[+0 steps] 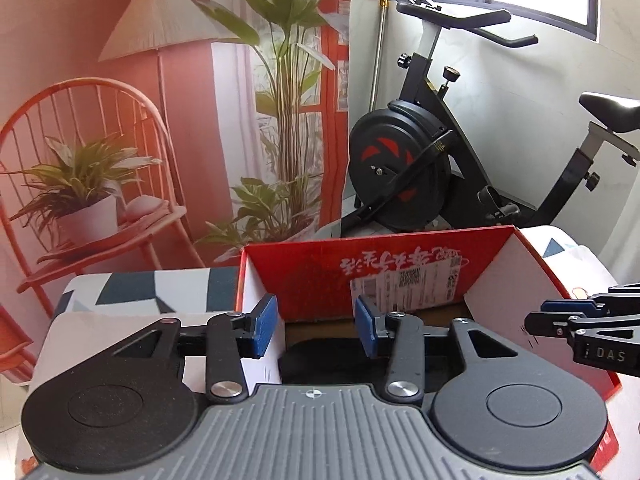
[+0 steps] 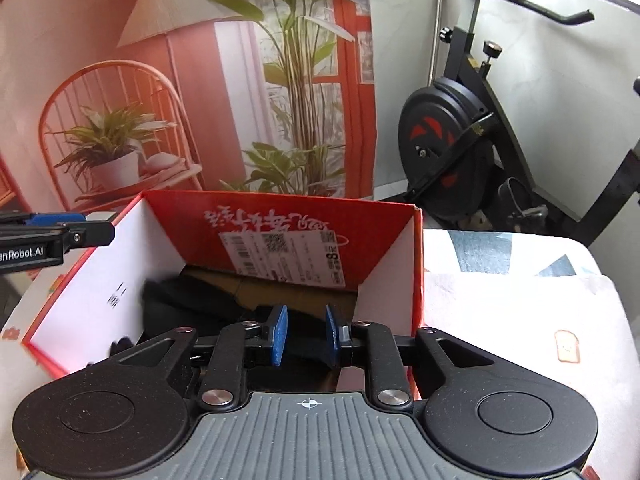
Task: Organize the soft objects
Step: 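Lift the black strap item over the red box and open both grippers, then move both grippers down to the orange floral roll beside the box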
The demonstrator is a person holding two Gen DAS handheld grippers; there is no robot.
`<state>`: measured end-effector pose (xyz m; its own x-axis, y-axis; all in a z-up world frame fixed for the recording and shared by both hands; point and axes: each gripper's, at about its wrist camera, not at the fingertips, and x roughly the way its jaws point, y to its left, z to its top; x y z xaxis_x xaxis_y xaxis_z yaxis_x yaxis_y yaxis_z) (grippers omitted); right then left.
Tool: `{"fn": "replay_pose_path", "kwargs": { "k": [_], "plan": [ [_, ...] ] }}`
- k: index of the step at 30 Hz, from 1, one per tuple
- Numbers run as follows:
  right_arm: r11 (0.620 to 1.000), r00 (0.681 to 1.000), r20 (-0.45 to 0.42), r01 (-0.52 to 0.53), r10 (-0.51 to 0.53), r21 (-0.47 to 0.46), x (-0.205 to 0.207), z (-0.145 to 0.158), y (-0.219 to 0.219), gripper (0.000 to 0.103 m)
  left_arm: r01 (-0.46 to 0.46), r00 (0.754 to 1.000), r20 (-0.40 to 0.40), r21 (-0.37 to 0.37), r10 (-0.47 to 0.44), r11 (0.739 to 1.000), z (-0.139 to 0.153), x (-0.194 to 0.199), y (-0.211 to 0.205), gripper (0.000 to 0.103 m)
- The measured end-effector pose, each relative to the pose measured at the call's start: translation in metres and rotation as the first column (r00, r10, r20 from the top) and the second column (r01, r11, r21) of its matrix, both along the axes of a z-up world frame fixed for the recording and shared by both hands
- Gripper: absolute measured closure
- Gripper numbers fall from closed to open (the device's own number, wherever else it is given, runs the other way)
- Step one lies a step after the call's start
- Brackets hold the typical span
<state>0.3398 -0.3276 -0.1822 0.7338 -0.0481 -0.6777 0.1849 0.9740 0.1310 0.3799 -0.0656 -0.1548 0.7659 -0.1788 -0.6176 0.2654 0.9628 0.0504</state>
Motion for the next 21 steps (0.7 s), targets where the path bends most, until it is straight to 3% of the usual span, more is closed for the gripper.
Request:
{"fn": "replay_pose_path", "kwargs": {
  "k": [11,21],
  "plan": [
    [0.998,0.998,0.055,-0.004,0.001,0.056,-0.073,0.017,0.028,0.083,0.057,0.998,-0.002,-0.006,-0.057,0.998,0.022,-0.068,0.015,0.058],
    [0.996,0.995,0.098,-0.037,0.029,0.085,-0.127,0.009,0.054,0.083,0.101,0.993,-0.066,-0.018,-0.102,0.995,0.002,-0.111,0.042,0.058]
  ]
}}
